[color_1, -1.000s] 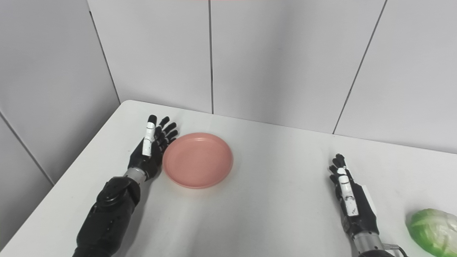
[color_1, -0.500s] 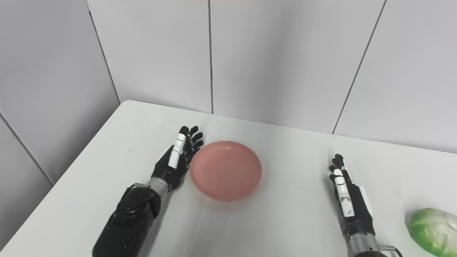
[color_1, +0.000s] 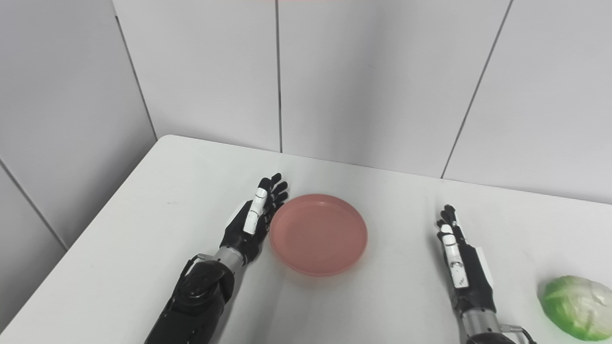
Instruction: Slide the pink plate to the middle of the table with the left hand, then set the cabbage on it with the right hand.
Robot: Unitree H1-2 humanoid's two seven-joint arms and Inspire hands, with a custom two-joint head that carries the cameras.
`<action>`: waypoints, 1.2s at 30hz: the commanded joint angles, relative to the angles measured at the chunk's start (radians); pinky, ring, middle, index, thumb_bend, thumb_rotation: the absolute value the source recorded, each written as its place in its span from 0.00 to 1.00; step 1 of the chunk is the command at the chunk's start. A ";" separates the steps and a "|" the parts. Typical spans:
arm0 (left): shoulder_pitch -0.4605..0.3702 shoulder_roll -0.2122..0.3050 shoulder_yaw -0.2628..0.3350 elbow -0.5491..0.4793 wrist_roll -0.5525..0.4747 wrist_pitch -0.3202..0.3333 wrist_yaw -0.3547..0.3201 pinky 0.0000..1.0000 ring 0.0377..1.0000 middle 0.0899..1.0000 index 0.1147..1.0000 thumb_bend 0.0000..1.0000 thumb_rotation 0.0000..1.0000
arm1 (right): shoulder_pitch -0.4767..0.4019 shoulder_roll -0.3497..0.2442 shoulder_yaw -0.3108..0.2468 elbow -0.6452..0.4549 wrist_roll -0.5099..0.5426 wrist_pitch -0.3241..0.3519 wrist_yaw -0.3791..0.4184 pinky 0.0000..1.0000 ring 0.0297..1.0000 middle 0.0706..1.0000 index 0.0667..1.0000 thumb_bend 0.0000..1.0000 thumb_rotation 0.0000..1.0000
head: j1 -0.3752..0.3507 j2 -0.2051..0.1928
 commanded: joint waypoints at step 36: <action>0.057 0.005 -0.083 0.075 0.000 -0.023 -0.125 0.99 0.98 0.98 0.99 0.78 1.00 | 0.000 0.030 0.038 -0.050 -0.036 0.071 -0.043 1.00 1.00 1.00 1.00 0.35 1.00 | -0.135 -0.001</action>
